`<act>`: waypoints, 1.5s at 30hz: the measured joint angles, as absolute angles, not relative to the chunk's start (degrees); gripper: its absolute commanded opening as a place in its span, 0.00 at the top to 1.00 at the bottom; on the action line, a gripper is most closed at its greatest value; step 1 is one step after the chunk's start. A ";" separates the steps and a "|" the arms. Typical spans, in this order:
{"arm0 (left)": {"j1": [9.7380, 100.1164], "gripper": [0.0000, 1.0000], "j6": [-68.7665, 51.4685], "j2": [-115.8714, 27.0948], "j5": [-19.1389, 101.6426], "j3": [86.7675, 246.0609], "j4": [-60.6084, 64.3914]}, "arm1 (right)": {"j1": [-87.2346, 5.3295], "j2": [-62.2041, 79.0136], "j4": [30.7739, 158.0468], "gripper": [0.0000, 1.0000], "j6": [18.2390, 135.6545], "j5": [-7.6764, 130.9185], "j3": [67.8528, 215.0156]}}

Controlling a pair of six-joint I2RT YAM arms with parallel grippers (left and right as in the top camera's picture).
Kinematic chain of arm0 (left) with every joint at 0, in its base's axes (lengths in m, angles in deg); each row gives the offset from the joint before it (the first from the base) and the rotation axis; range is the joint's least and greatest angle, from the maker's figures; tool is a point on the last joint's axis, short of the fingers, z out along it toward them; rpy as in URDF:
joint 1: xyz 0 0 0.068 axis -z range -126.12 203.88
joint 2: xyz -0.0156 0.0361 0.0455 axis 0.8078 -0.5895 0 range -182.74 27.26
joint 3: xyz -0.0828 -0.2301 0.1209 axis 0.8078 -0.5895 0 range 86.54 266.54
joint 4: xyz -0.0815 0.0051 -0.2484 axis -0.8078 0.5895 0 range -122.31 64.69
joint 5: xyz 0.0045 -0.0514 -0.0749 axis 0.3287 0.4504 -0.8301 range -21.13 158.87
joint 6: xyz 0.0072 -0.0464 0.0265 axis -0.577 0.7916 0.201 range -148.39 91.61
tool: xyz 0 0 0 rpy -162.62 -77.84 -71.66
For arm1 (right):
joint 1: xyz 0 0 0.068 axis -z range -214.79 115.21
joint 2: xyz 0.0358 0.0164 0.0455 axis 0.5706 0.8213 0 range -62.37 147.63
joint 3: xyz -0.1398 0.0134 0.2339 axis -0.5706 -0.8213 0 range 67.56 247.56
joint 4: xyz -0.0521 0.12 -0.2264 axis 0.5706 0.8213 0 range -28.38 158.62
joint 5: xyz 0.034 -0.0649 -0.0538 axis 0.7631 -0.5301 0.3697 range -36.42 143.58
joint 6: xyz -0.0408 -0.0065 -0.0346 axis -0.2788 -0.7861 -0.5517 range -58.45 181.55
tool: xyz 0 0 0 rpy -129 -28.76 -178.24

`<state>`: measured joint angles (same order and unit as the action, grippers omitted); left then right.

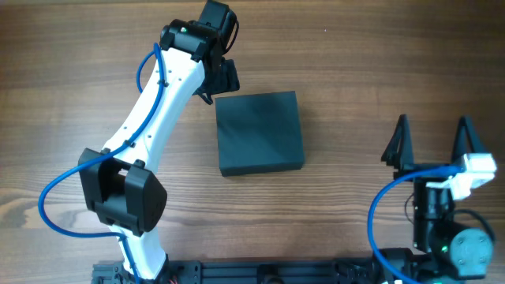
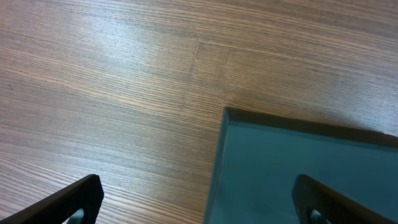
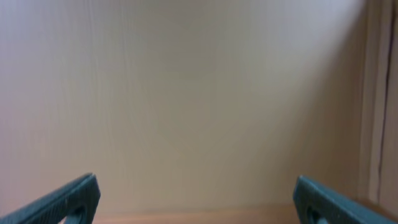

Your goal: Pack container

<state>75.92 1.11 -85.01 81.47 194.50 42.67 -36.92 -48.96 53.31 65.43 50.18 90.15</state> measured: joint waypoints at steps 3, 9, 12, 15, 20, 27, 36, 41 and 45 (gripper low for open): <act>75.92 0.00 1.11 -85.01 81.47 194.50 42.67 | -36.40 -52.32 46.88 0.00 66.48 50.33 83.11; 75.92 0.00 1.11 -85.01 81.47 194.50 42.73 | -36.18 -55.32 44.85 0.00 66.94 50.59 74.91; 75.92 0.00 1.11 -85.01 81.47 194.50 42.71 | -36.18 -57.70 44.83 0.00 66.94 50.55 73.21; 75.92 0.00 1.11 -85.01 81.47 194.50 42.71 | -35.17 -60.65 44.85 0.01 67.46 50.59 71.00; 75.92 0.00 1.11 -85.01 81.47 194.50 42.73 | -31.94 -61.22 45.27 0.00 68.01 53.26 70.45; 75.92 0.00 1.11 -85.01 81.47 194.50 42.73 | -31.67 -61.29 50.99 0.00 68.20 55.53 67.96; 75.92 0.00 1.11 -85.01 81.47 194.50 42.73 | -31.61 -61.46 61.48 0.00 68.47 55.80 67.94; 75.92 0.00 1.11 -85.01 81.47 194.50 42.71 | -31.59 -61.46 61.68 0.00 68.47 56.15 67.92; 75.92 0.00 1.11 -85.01 81.47 194.50 42.71 | -31.59 -61.46 61.66 0.00 68.44 56.15 67.92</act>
<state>75.92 1.11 -85.01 81.47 194.50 42.71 -31.59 -61.46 61.66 68.44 56.15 67.92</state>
